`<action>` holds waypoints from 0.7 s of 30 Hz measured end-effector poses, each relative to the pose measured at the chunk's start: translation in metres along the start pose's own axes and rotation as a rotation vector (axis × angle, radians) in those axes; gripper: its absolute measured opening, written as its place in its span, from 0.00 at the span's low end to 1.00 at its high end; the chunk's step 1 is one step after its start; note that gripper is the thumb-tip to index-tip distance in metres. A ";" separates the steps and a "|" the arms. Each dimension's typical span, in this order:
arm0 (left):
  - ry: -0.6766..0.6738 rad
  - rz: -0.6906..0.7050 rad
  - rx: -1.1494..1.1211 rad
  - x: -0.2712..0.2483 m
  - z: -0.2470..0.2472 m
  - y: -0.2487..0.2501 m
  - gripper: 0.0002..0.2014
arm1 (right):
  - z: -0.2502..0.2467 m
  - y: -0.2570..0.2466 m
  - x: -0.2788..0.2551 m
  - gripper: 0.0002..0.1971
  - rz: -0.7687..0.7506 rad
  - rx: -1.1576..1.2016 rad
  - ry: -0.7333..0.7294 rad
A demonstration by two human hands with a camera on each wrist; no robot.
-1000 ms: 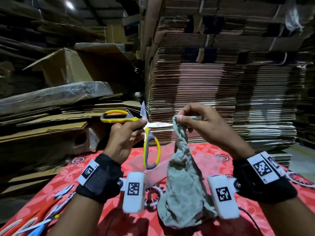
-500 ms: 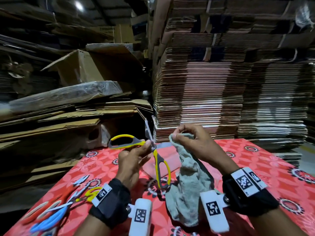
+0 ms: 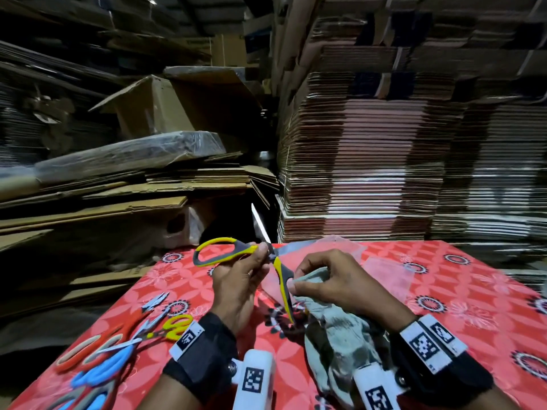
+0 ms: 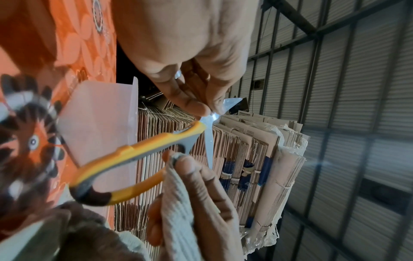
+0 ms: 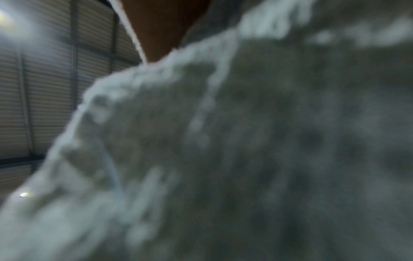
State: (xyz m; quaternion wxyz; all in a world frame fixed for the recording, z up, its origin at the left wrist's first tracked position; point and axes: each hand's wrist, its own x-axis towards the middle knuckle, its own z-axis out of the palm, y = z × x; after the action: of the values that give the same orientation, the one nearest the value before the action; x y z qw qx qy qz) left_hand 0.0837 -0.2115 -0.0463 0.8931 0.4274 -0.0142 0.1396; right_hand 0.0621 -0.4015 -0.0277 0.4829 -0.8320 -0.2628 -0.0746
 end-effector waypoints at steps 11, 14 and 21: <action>-0.095 -0.006 -0.064 -0.004 0.002 0.014 0.07 | 0.003 0.006 -0.001 0.10 -0.006 0.108 0.111; -0.117 0.005 -0.177 -0.007 0.006 0.017 0.13 | 0.001 0.006 -0.003 0.10 -0.026 0.102 0.110; -0.148 0.009 -0.337 -0.013 0.010 0.021 0.23 | 0.002 0.002 -0.008 0.08 -0.087 0.065 0.154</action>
State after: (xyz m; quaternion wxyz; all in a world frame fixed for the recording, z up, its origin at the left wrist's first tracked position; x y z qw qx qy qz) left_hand 0.0666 -0.2099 -0.0263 0.9480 0.2806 -0.1051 0.1074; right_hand 0.0564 -0.4032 -0.0335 0.5249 -0.7954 -0.2627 -0.1507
